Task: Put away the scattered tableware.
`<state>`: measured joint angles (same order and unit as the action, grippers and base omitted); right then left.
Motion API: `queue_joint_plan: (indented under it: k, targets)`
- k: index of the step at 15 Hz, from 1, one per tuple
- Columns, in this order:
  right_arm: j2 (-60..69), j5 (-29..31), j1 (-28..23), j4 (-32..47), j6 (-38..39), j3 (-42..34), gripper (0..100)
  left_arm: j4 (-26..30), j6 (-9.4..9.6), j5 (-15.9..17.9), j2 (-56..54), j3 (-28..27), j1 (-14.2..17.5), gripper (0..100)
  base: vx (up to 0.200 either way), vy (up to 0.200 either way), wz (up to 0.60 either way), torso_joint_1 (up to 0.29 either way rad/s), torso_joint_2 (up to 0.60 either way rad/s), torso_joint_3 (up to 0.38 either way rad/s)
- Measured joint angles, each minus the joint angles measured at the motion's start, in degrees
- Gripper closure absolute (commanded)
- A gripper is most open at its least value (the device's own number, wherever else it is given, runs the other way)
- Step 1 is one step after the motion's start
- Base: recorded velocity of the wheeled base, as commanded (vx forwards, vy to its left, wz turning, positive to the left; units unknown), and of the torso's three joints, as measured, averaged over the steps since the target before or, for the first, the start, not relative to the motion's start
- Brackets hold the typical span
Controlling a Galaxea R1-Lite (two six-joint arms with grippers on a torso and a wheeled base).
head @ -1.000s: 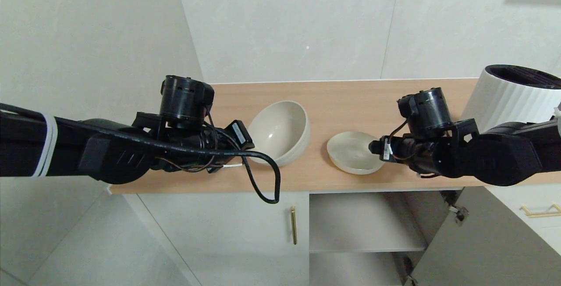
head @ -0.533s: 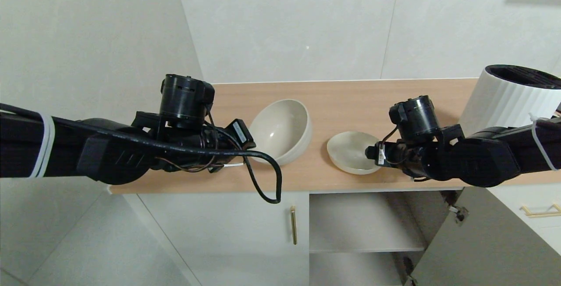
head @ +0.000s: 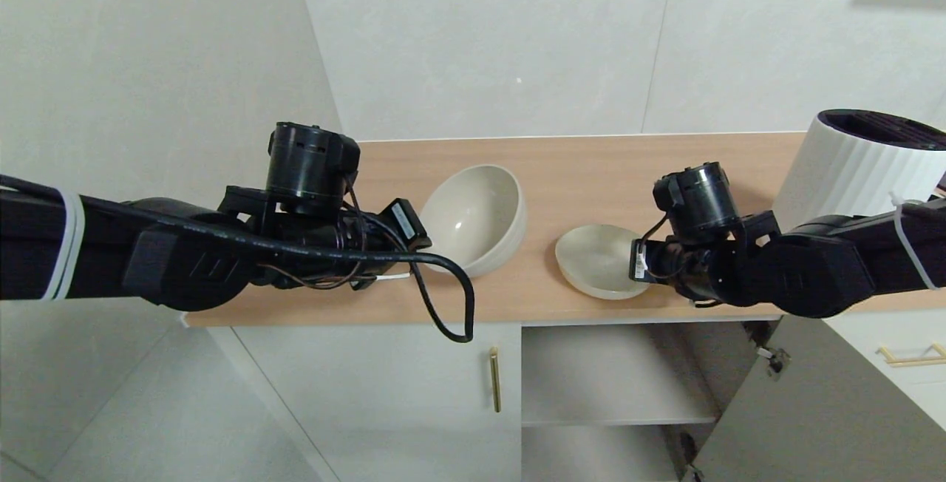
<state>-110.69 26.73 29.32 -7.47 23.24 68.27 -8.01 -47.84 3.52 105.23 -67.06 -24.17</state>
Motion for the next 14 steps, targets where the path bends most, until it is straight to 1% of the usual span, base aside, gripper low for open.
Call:
queue_joint_plan:
  k: [5,7,9,11,12,14]
  targets:
    - [1.5,-0.1,0.8,0.2,0.4,-0.7,100,0.2,0.02,0.0,-0.7,0.2,-0.1,100,0.0,0.0,0.0,0.0,0.0,0.0]
    - [3.0,-1.0,0.9,0.4,0.6,-1.6,100,0.3,0.18,0.0,-2.0,1.0,-0.2,100,0.0,0.0,0.0,0.0,0.0,0.0]
    - [5.9,-4.5,0.9,0.6,0.6,-3.8,100,0.4,0.4,0.1,-4.4,3.2,-0.1,100,0.0,0.0,0.0,0.0,0.0,0.0]
    - [10.7,-9.7,0.8,2.0,0.5,-7.2,100,0.5,0.93,0.6,-8.3,6.6,0.3,100,0.0,0.0,0.0,0.0,0.0,0.0]
    - [13.1,-11.8,0.6,3.7,0.5,-8.4,100,0.9,1.85,0.8,-10.2,7.8,0.6,100,0.0,0.0,0.0,0.0,0.0,0.0]
    - [18.2,-15.5,-0.1,10.4,0.4,-10.1,100,3.4,6.35,1.0,-15.4,11.2,1.4,100,0.0,0.0,0.0,0.0,0.0,0.0]
